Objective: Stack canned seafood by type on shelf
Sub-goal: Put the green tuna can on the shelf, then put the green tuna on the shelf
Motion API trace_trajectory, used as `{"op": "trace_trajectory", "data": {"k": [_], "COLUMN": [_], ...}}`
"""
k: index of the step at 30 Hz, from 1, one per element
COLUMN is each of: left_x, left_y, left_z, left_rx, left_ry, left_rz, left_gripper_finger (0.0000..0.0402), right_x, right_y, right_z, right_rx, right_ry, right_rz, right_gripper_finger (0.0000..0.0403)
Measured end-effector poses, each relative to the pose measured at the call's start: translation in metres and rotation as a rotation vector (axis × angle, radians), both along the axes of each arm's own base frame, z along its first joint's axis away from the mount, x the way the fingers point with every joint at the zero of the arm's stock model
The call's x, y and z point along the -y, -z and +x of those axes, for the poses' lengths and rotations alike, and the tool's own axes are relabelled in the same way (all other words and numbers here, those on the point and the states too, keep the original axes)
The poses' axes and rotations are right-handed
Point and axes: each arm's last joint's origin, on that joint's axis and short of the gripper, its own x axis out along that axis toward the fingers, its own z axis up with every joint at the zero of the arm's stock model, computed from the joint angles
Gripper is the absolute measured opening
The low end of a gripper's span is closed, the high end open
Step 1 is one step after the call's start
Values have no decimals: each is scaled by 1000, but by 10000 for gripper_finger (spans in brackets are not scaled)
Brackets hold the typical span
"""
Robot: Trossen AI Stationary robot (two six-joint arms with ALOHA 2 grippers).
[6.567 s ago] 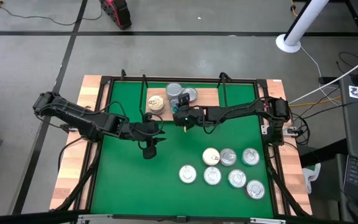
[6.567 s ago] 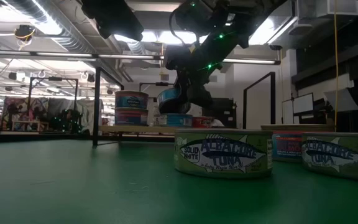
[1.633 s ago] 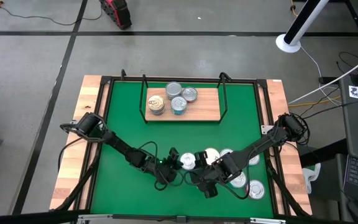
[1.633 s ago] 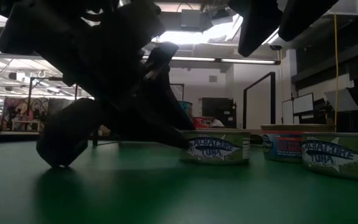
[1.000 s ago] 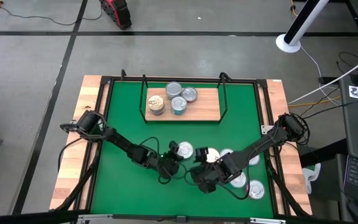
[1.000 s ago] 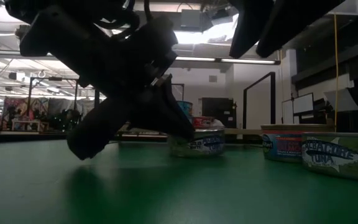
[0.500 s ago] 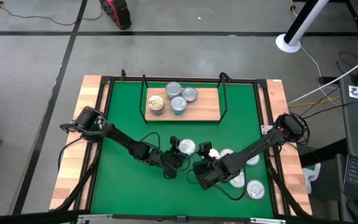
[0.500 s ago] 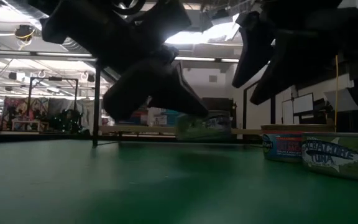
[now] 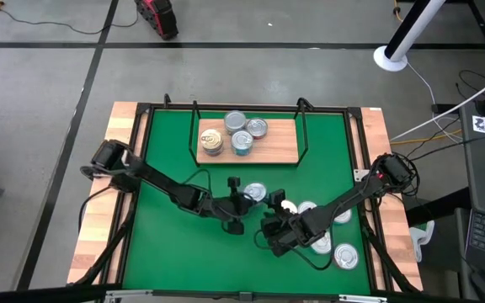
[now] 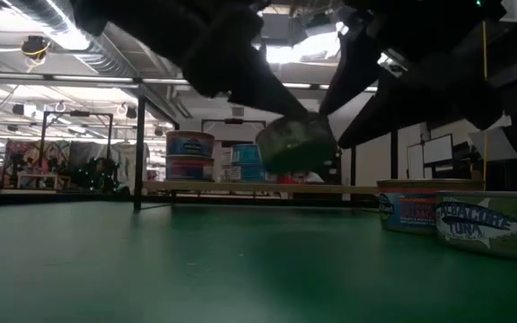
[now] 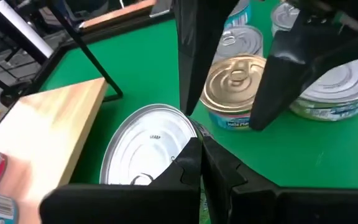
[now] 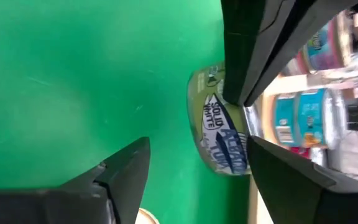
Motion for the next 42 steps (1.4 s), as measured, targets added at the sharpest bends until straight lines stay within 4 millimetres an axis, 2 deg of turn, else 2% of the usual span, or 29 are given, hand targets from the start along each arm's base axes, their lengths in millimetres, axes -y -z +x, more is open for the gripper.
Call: {"op": "trace_trajectory", "data": {"k": [5, 10, 20, 29, 35, 38, 42], "left_x": [-2, -2, 0, -1, 7, 15, 23], "left_y": [-17, -24, -26, -21, -18, -16, -13], "left_z": [-4, -5, -6, -9, -13, -16, -21], "left_rx": [42, 58, 53, 3, -26, -57, -108], "left_ry": [2, 7, 46, 31, 59, 129, 171], "left_rz": [-21, -29, -72, -102, -138, -172, -164], "left_gripper_finger": [0, 0, 1, 1, 1, 18, 64], "right_x": [2, 2, 3, 2, 7, 7, 8], "right_y": [-2, -3, -4, -2, -1, 0, 0], "right_z": [0, 0, 1, 9, 12, 13, 13], "right_rx": [36, 34, 46, 18, -21, -22, -23], "right_ry": [12, 2, 11, -46, -60, -59, -56], "right_rz": [-115, -164, -174, 32, 114, 116, 117], "right_gripper_finger": [269, 269, 269, 269, 269, 269, 269]}}
